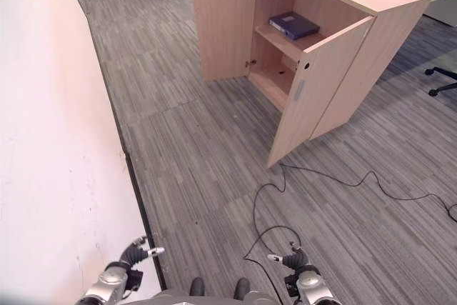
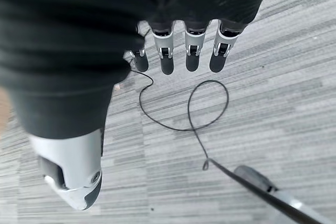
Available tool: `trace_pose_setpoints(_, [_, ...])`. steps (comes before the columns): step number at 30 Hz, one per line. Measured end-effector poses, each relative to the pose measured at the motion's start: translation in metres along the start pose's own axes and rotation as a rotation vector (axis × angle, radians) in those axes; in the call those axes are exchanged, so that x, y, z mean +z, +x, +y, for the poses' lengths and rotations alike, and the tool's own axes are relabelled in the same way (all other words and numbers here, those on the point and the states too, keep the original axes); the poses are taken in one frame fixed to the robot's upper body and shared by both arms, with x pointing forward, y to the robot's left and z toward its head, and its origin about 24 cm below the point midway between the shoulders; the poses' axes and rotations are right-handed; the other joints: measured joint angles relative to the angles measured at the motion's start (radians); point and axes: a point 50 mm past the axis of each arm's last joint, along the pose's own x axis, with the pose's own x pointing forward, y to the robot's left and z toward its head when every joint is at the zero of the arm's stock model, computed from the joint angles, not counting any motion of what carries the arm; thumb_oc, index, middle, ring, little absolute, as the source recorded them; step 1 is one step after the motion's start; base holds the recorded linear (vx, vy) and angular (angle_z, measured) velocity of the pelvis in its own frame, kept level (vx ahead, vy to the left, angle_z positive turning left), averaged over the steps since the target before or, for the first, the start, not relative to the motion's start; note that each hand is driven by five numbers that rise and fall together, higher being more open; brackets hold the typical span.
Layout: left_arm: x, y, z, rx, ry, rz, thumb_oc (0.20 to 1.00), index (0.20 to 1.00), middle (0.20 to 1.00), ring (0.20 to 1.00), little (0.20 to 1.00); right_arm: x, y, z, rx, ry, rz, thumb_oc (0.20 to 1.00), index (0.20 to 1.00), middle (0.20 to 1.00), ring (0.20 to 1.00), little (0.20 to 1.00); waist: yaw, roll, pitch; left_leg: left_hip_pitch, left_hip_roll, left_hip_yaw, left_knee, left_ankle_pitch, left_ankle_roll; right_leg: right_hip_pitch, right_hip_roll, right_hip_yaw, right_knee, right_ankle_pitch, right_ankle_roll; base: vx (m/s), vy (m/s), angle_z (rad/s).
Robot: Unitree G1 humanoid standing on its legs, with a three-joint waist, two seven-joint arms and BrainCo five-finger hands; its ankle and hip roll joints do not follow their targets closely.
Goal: Put the empty folder in the office cabinet
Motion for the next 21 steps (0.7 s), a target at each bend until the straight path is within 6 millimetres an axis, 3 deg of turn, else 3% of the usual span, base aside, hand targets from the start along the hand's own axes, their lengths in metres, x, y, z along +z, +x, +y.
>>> trace_pose_setpoints(4, [-0.012, -0.004, 0.001, 0.002, 0.010, 0.034, 1.000, 1.000, 1.000, 1.000, 1.000, -0.013, -0.002, 0.001, 0.003, -0.003, 0.043, 1.000, 1.000, 1.000, 1.000, 1.000, -0.001, -0.006, -0.013, 0.002, 0.000, 0.000, 0.000, 0.000, 0.001, 0.002, 0.001, 0.001, 0.000, 0.000, 0.000, 0.00, 0.000, 0.00])
trace_pose_setpoints(7, [0.005, -0.003, 0.001, 0.005, 0.013, -0.052, 1.000, 1.000, 1.000, 1.000, 1.000, -0.014, -0.003, 0.002, 0.005, -0.002, 0.042, 1.000, 1.000, 1.000, 1.000, 1.000, 0.006, -0.005, -0.015, 0.003, 0.000, 0.000, 0.000, 0.002, 0.003, 0.002, 0.001, 0.001, 0.000, 0.000, 0.000, 0.00, 0.000, 0.00])
trace_pose_setpoints(10, [0.036, 0.001, 0.008, 0.029, -0.003, -0.161, 1.000, 1.000, 1.000, 1.000, 1.000, -0.006, -0.002, 0.001, 0.004, 0.000, 0.015, 1.000, 1.000, 1.000, 1.000, 1.000, 0.003, 0.000, -0.020, 0.002, 0.000, 0.001, -0.008, 0.002, 0.003, 0.001, 0.001, 0.003, 0.000, 0.000, 0.001, 0.00, 0.002, -0.02])
trace_pose_setpoints(13, [0.043, 0.002, 0.003, 0.020, -0.004, -0.184, 1.000, 1.000, 1.000, 1.000, 1.000, -0.008, -0.002, 0.002, 0.008, -0.001, 0.017, 1.000, 1.000, 1.000, 1.000, 1.000, -0.005, 0.004, -0.025, 0.002, 0.000, 0.004, -0.008, 0.002, 0.003, -0.001, 0.001, 0.009, 0.000, 0.001, 0.002, 0.00, 0.002, -0.05])
trace_pose_setpoints(18, [0.037, 0.001, -0.001, 0.012, -0.012, -0.167, 1.000, 1.000, 1.000, 1.000, 1.000, -0.010, -0.003, 0.002, 0.007, -0.002, 0.026, 1.000, 1.000, 1.000, 1.000, 1.000, -0.014, 0.004, -0.025, 0.003, 0.000, 0.005, -0.006, 0.003, 0.003, -0.001, 0.001, 0.010, 0.000, 0.002, 0.000, 0.00, 0.002, -0.01])
trace_pose_setpoints(19, [0.011, 0.001, -0.001, 0.003, 0.002, -0.063, 1.000, 1.000, 1.000, 1.000, 1.000, -0.011, -0.003, 0.002, 0.009, 0.000, 0.029, 1.000, 1.000, 1.000, 1.000, 1.000, -0.017, 0.007, -0.033, 0.006, 0.000, 0.010, -0.006, 0.003, 0.003, 0.000, 0.001, 0.015, 0.000, 0.003, 0.000, -0.01, 0.012, -0.09])
trace_pose_setpoints(21, [-0.021, -0.005, 0.000, 0.006, 0.012, 0.075, 1.000, 1.000, 1.000, 1.000, 1.000, -0.011, -0.003, 0.003, 0.008, 0.000, 0.030, 1.000, 1.000, 1.000, 1.000, 1.000, -0.028, 0.005, -0.041, 0.007, 0.000, 0.017, 0.000, 0.003, 0.003, -0.001, 0.002, 0.021, 0.000, 0.003, 0.000, 0.00, 0.006, -0.09])
